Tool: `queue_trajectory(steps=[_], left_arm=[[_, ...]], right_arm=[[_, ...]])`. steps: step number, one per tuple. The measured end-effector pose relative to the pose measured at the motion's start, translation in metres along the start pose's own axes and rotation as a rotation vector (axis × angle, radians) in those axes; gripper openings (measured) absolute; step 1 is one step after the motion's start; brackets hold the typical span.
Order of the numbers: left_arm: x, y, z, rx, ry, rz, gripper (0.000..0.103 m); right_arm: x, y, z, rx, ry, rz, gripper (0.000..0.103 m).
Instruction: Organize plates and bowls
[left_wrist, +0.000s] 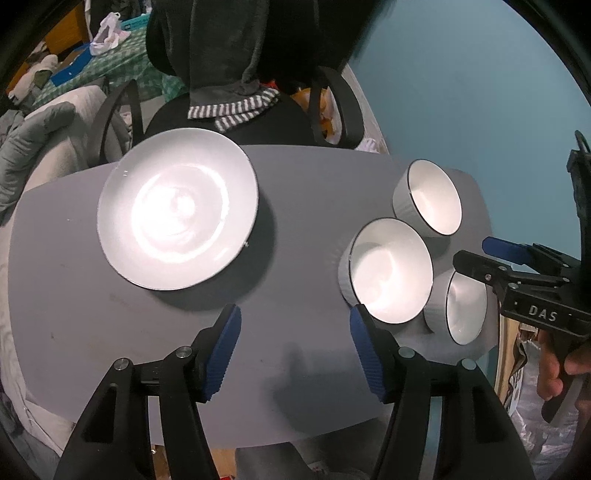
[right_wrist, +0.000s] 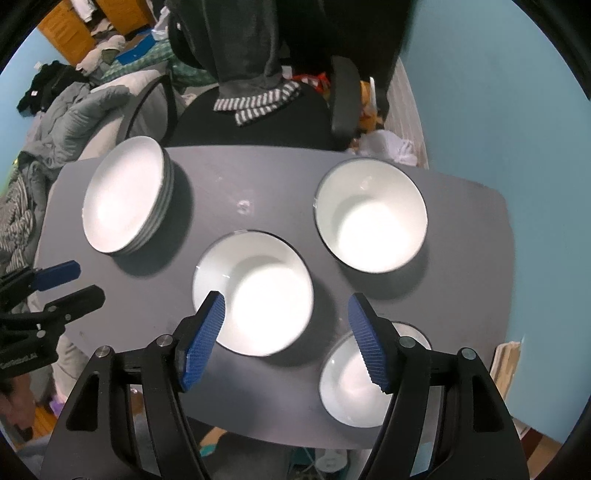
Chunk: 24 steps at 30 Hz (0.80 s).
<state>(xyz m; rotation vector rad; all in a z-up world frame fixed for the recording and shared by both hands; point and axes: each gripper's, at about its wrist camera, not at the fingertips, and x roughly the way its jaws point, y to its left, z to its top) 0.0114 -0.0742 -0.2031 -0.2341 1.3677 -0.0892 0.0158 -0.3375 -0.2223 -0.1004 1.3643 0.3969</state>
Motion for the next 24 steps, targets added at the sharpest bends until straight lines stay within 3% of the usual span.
queue_trajectory(steps=[15,24], left_arm=[[0.048,-0.027,0.012,-0.036,0.082,-0.038,0.063],[0.086,-0.036,0.024,-0.041,0.131,-0.008,0.063]], right_arm=[[0.038,-0.027,-0.009,0.023,0.06,0.039,0.069],[0.061,-0.031,-0.008,0.022,0.102,0.056,0.069]])
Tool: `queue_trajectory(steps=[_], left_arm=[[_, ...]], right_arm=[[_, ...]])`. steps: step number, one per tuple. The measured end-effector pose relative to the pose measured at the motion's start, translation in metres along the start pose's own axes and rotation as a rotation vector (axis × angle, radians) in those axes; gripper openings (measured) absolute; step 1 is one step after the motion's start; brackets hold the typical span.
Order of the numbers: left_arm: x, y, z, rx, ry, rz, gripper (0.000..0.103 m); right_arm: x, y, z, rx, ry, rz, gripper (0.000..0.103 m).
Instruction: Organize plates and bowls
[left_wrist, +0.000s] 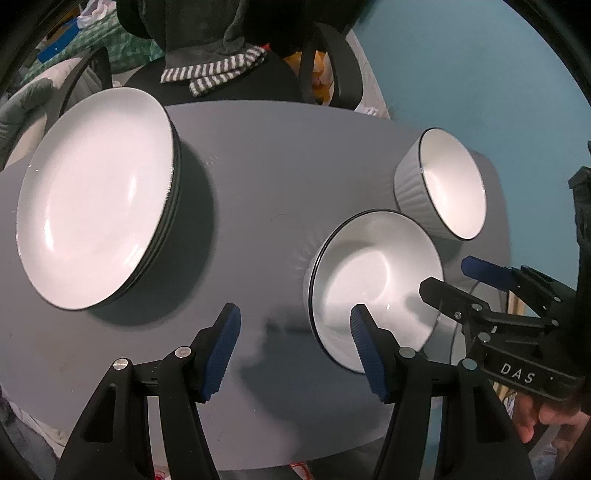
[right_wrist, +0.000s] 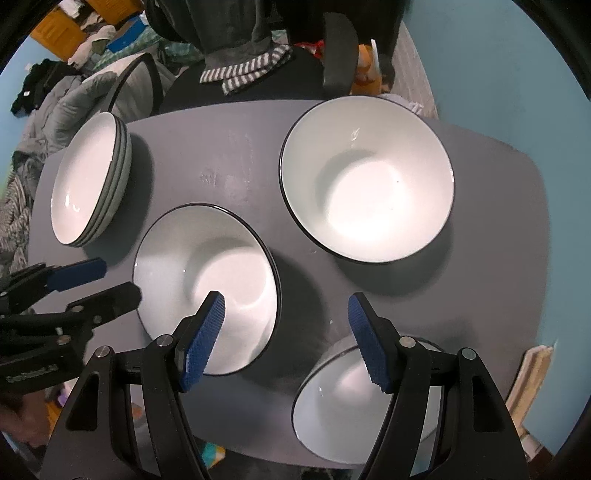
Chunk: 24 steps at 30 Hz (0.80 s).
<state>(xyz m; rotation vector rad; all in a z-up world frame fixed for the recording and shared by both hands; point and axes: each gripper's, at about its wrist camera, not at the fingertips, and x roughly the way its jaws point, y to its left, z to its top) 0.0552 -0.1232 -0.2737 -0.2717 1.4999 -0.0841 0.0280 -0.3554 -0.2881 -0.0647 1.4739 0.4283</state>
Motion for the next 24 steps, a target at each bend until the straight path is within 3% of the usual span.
queue_trajectory(steps=[14,18,24], left_arm=[[0.032,-0.001,0.008,-0.015,0.06,0.017,0.062],[0.035,-0.005,0.01,-0.006,0.065,0.019,0.06],[0.037,-0.005,0.011,-0.001,0.077,0.018,0.039]], right_arm=[[0.023,-0.001,0.008,0.009,0.031,0.02,0.067],[0.029,0.001,0.007,0.005,0.041,0.027,0.056],[0.032,0.003,0.006,0.012,0.054,0.056,0.031]])
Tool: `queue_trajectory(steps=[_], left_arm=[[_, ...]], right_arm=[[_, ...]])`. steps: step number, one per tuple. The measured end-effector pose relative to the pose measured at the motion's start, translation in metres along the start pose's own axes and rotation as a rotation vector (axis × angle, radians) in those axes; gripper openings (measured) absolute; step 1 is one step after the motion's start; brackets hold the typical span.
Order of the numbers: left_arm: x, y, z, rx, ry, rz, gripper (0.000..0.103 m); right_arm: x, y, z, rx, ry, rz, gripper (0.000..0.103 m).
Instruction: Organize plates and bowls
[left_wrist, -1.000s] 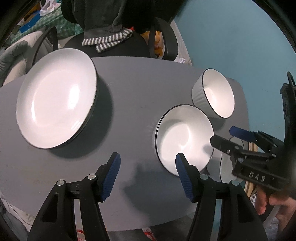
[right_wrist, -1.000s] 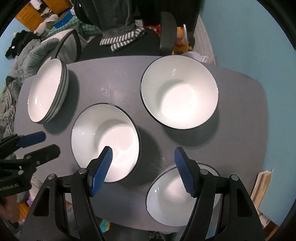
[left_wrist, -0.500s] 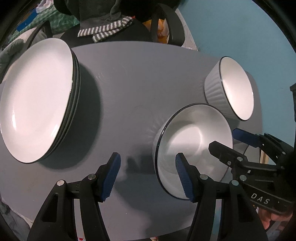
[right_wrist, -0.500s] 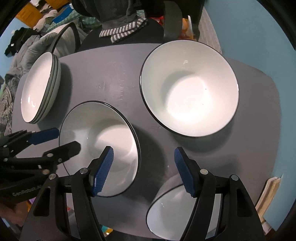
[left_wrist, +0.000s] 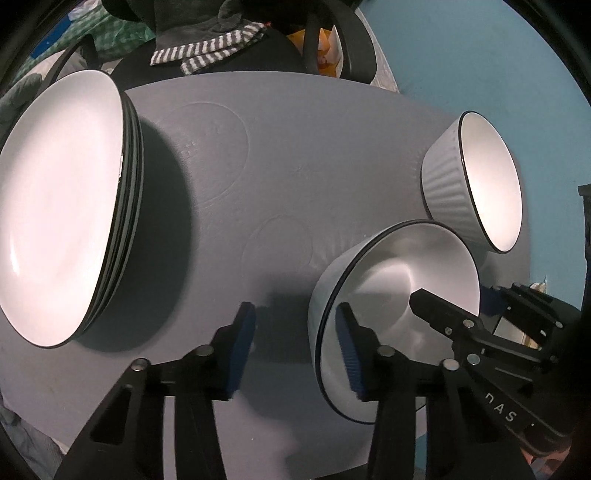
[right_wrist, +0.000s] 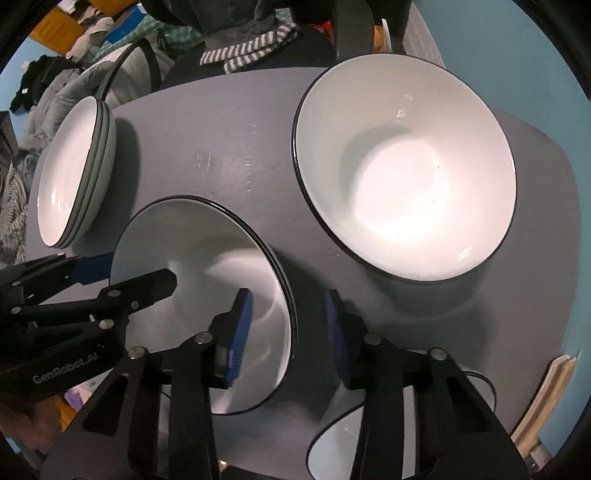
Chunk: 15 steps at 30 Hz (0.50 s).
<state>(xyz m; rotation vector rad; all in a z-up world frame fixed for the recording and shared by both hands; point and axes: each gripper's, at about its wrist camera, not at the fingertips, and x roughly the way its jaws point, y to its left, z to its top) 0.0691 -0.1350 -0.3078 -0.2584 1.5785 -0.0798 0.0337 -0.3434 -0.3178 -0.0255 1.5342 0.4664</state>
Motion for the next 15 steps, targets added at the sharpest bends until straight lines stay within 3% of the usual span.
queue_trajectory(steps=[3,12,15], left_arm=[[0.0026,-0.0024,0.0009,0.011,0.017,-0.008,0.026],[0.0078,0.0024,0.004,0.008,0.041,-0.05,0.011],[0.0086,0.0009,0.0039,0.014,0.034,-0.045,0.011]], right_arm=[[0.0011,0.0007,0.0013,-0.004,-0.004,-0.002,0.016],[0.0027,0.0019,0.0054,-0.001,0.007,-0.01,0.01],[0.0039,0.0016,0.0063,0.006,0.009,-0.017,0.007]])
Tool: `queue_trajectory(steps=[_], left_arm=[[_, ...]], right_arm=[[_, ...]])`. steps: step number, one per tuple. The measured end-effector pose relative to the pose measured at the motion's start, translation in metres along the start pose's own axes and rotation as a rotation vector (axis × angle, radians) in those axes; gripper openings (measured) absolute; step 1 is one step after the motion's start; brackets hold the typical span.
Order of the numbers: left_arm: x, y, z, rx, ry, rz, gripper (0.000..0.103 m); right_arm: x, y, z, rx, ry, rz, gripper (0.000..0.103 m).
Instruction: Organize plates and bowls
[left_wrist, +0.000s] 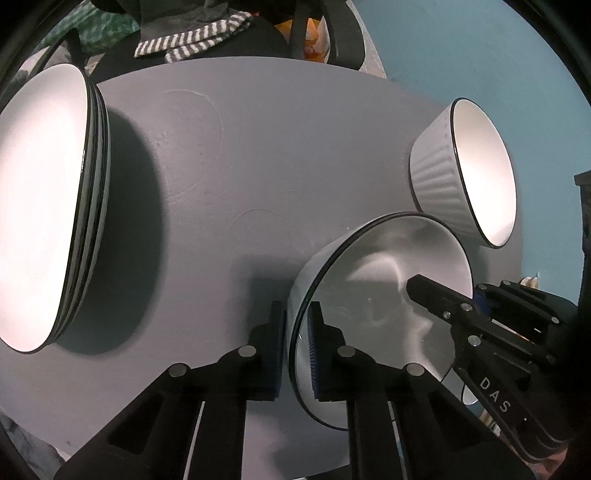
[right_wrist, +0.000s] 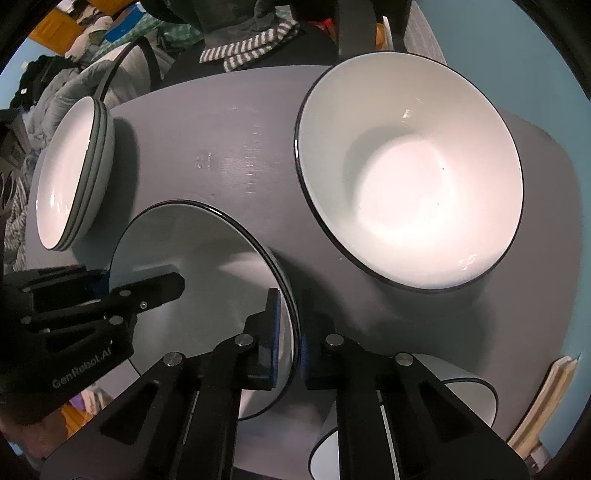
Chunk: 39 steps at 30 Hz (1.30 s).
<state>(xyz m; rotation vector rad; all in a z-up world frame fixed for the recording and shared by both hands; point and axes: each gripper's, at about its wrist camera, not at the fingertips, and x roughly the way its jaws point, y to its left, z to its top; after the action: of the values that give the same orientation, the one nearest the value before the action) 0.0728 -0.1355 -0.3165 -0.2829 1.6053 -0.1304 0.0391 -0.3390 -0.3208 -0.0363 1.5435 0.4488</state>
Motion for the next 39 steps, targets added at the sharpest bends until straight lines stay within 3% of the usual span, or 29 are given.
queue_trajectory(steps=[12,39], left_arm=[[-0.009,0.0,-0.005,0.001,-0.02,0.041,0.008],[-0.057,-0.025,-0.024,0.059,-0.06,0.025,0.008]], right_arm=[[0.0,0.001,-0.005,0.012,0.006,0.016,0.005],[-0.048,0.014,-0.006,-0.016,-0.013,-0.017,0.005]])
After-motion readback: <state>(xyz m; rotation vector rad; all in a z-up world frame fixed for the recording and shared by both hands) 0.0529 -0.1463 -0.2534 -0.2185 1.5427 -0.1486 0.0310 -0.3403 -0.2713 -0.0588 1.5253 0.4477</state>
